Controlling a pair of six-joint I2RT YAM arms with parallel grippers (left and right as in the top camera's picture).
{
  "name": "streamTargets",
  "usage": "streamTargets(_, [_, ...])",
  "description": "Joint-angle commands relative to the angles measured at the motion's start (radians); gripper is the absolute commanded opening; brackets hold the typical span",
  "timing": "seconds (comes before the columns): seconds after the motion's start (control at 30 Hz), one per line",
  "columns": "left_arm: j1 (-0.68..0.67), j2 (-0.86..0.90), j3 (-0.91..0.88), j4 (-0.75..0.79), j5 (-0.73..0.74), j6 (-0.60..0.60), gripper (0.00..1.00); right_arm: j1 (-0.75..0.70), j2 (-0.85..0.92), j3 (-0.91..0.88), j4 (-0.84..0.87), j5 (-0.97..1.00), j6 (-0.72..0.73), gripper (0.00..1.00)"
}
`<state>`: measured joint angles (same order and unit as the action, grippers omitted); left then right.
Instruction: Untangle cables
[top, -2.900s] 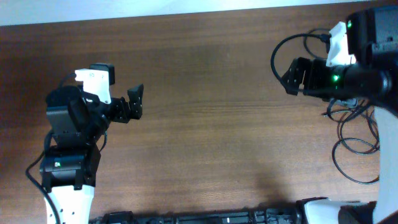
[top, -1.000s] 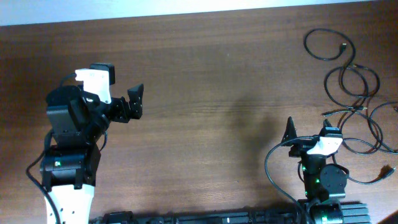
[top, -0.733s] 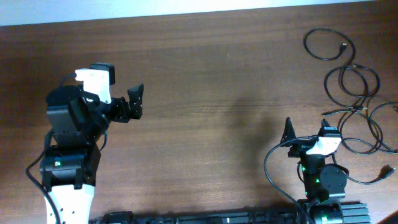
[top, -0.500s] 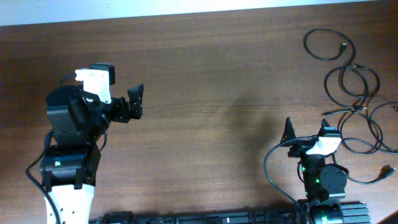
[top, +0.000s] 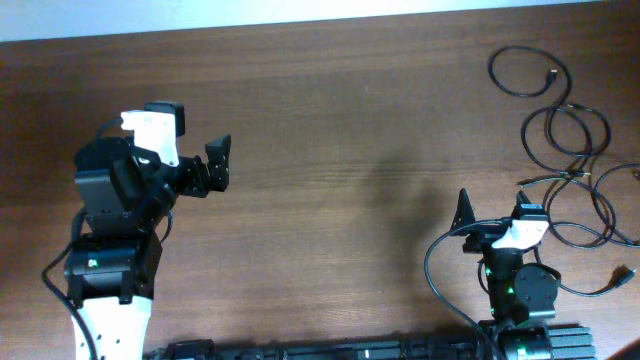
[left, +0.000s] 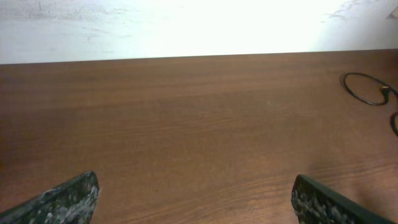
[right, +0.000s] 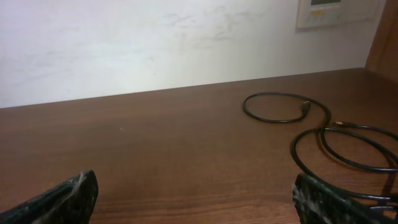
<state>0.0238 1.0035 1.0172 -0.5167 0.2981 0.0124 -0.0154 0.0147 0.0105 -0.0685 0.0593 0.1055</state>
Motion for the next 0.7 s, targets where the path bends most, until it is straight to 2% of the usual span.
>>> streamTargets(0.0, [0.002, -0.008, -0.002, -0.008, -0.004, 0.019, 0.99, -0.006, -0.011, -0.005, -0.009, -0.01, 0.006, 0.99])
streamTargets(0.17, [0.003, -0.022, -0.014, -0.05, -0.008, 0.02, 0.99, -0.006, -0.011, -0.005, -0.009, -0.01, 0.006, 0.99])
streamTargets(0.27, [0.003, -0.062, -0.109, -0.014, -0.01, 0.058, 1.0, -0.006, -0.011, -0.005, -0.008, -0.01, 0.006, 0.99])
streamTargets(0.33, [0.003, -0.109, -0.192, 0.062, -0.007, 0.058, 0.99, -0.006, -0.011, -0.005, -0.009, -0.01, 0.006, 0.99])
streamTargets(0.4, [0.003, -0.176, -0.306, 0.212, 0.006, 0.057, 0.99, -0.006, -0.011, -0.005, -0.008, -0.01, 0.006, 0.99])
streamTargets(0.67, [0.002, -0.354, -0.528, 0.512, 0.03, 0.056, 0.99, -0.006, -0.011, -0.005, -0.008, -0.01, 0.006, 0.99])
